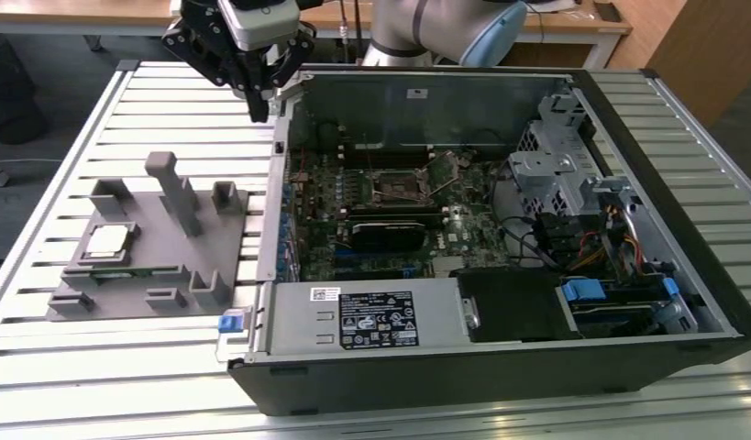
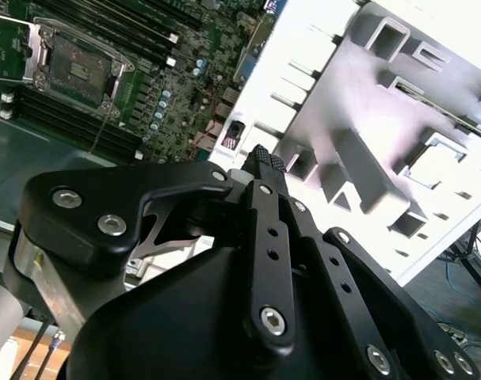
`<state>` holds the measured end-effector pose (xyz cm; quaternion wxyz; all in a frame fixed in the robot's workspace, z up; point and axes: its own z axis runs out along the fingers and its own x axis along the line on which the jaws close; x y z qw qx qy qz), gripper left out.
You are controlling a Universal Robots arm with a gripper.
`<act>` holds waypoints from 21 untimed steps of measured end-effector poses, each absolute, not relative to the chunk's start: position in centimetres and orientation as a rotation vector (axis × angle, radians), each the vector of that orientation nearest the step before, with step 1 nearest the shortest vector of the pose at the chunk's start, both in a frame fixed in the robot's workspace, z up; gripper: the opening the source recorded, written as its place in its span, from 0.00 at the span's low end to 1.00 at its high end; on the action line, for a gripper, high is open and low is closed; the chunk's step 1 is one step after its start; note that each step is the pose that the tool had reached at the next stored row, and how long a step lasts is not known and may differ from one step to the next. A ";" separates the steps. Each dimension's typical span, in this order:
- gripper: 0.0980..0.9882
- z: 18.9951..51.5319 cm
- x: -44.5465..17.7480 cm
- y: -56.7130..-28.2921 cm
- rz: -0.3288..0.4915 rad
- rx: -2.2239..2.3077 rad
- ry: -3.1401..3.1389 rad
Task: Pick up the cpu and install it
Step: 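Reach for the cpu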
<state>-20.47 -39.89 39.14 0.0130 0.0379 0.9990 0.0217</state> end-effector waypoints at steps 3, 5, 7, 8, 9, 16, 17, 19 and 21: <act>0.01 39.1 -20.6 -39.9 0.068 0.118 3.113; 0.01 39.1 -20.6 -39.9 0.068 0.118 3.113; 0.01 39.1 -20.7 -39.9 0.068 0.118 3.113; 0.01 39.1 -20.8 -39.9 0.068 0.118 3.113; 0.01 39.1 -20.8 -39.9 0.068 0.118 3.113; 0.01 39.1 -21.6 -39.9 0.068 0.118 3.113; 0.01 39.1 -21.7 -39.9 0.068 0.118 3.113; 0.01 39.1 -21.8 -39.9 0.068 0.118 3.113; 0.01 39.1 -22.0 -39.9 0.068 0.118 3.113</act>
